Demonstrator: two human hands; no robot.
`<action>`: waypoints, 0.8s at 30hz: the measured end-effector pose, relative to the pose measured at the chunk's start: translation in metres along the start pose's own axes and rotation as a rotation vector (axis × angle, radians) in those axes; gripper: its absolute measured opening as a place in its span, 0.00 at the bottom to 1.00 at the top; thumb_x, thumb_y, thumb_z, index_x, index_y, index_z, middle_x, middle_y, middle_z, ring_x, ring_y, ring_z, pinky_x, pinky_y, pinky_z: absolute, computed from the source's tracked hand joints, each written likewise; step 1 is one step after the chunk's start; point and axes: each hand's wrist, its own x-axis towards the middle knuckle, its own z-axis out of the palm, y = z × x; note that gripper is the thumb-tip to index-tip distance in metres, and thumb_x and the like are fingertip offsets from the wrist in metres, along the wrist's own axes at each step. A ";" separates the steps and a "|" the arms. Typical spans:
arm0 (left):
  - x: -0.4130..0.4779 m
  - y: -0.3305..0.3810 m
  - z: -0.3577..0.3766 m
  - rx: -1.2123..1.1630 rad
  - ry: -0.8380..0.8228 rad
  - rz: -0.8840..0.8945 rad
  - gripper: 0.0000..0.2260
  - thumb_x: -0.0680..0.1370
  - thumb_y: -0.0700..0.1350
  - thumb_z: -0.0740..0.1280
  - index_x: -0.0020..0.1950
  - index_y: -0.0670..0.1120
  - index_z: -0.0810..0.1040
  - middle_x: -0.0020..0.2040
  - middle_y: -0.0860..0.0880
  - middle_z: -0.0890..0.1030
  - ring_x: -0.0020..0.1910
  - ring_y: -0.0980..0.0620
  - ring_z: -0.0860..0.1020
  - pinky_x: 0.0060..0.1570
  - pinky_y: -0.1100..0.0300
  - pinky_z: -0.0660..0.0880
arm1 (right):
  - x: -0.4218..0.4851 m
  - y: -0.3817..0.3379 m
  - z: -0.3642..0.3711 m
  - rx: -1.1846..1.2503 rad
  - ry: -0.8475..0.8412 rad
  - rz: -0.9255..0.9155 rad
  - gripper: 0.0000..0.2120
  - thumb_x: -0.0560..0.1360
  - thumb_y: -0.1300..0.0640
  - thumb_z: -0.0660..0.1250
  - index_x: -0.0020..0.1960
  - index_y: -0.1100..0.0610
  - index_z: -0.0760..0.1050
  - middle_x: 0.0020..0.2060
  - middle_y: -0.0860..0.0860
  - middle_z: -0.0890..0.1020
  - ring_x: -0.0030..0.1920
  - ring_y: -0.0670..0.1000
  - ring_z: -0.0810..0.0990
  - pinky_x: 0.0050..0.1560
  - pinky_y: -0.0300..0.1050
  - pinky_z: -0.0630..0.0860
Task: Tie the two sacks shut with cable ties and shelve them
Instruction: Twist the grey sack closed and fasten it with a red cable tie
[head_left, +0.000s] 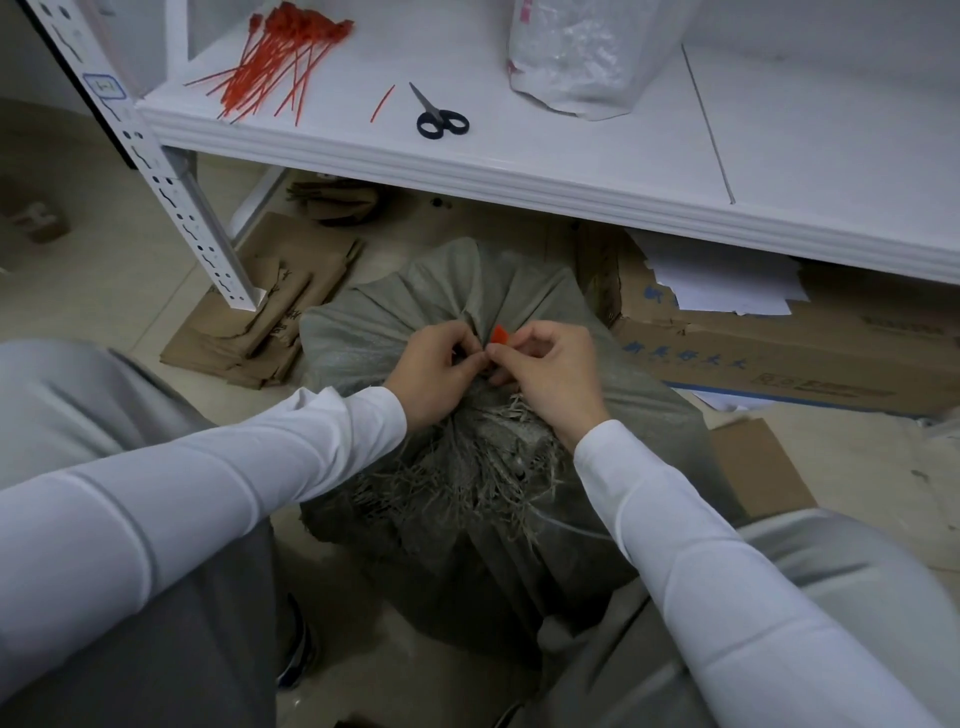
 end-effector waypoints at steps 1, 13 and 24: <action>0.001 0.000 0.000 -0.001 -0.004 -0.005 0.16 0.75 0.38 0.69 0.32 0.52 0.68 0.31 0.53 0.73 0.35 0.51 0.73 0.36 0.61 0.68 | 0.000 0.000 0.000 0.007 -0.010 0.005 0.09 0.71 0.65 0.73 0.35 0.57 0.77 0.29 0.55 0.83 0.30 0.52 0.83 0.36 0.47 0.79; 0.010 0.001 -0.001 -0.074 -0.013 -0.044 0.13 0.74 0.40 0.71 0.32 0.53 0.73 0.36 0.47 0.80 0.38 0.50 0.77 0.43 0.56 0.73 | 0.003 -0.003 -0.004 0.220 0.054 0.181 0.10 0.72 0.63 0.74 0.51 0.60 0.78 0.37 0.59 0.85 0.29 0.51 0.83 0.41 0.50 0.79; 0.011 0.003 -0.011 -0.095 -0.063 0.028 0.07 0.73 0.36 0.71 0.48 0.44 0.78 0.42 0.52 0.80 0.44 0.53 0.79 0.47 0.66 0.73 | 0.005 -0.008 -0.001 0.363 -0.012 0.262 0.11 0.77 0.61 0.68 0.57 0.61 0.73 0.40 0.58 0.84 0.28 0.50 0.82 0.27 0.38 0.75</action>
